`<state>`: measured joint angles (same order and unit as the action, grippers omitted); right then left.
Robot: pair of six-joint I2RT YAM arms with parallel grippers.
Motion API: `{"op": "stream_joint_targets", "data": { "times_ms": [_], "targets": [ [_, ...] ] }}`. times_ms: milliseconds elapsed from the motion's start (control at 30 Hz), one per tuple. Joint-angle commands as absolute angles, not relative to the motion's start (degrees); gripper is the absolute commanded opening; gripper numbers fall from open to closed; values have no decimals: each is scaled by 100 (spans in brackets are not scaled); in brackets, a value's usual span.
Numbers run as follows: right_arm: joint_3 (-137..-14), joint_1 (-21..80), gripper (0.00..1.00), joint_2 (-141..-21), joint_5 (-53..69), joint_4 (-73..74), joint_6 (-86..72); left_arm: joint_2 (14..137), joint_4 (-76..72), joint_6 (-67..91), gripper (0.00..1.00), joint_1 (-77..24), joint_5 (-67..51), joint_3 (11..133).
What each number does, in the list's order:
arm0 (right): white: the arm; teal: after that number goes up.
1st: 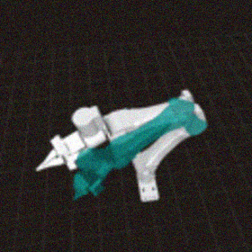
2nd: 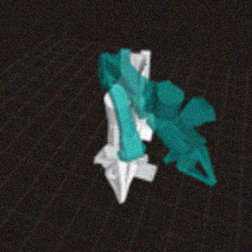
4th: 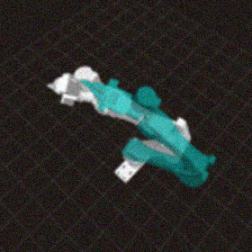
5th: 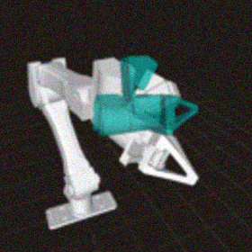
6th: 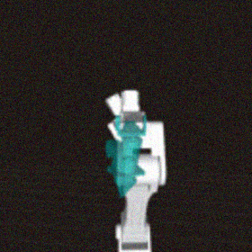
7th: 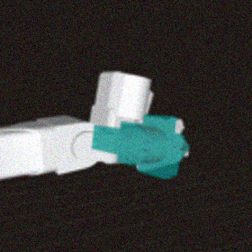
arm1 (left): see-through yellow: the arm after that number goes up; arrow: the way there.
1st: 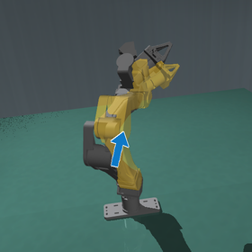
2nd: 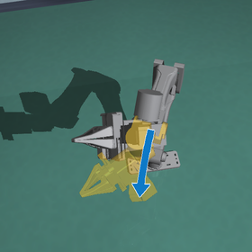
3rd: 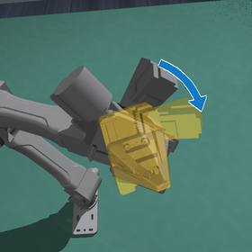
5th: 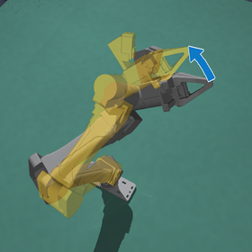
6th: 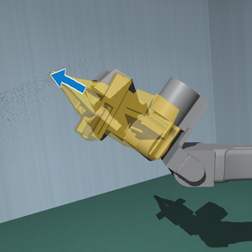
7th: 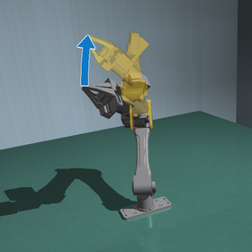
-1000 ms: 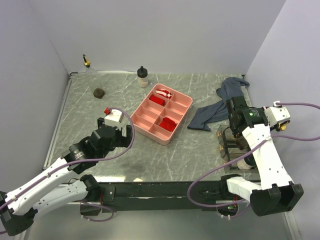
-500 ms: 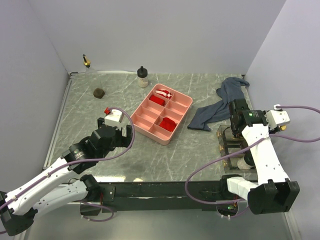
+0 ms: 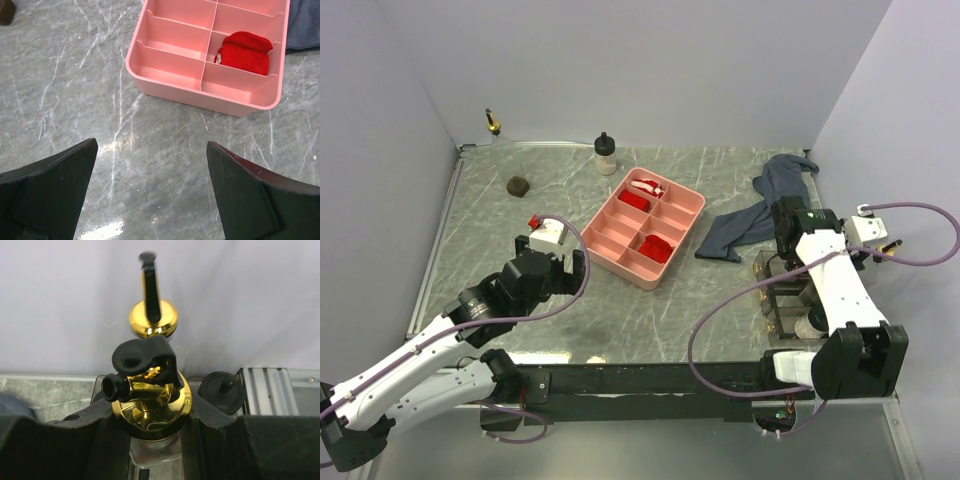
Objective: Organize the condiment bottles
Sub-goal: Place the bottle in the storage box.
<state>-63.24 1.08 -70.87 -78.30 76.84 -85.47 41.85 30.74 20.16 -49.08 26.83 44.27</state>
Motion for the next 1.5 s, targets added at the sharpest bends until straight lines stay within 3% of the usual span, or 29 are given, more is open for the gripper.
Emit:
{"op": "stream_joint_targets", "data": {
  "times_ms": [0, 500, 900, 1467],
  "targets": [
    [-6425, 61, 0, -7356, -8376, 8271, -9369, 4219, 2918, 1934, 97, -4878, 2698, 4438],
    [-6539, 26, 68, -7866, -8156, 8271, -9492, 4201, 2927, 1925, 97, -4878, 2716, 4439],
    [-6925, 26, 99, -7656, -7875, 8271, -9071, 4166, 2927, 1934, 97, -4878, 2716, 4439],
    [-7022, 132, 100, -6917, -6829, 7637, -7936, 4008, 2909, 1916, 97, -4878, 2663, 4456]
  ]
}}
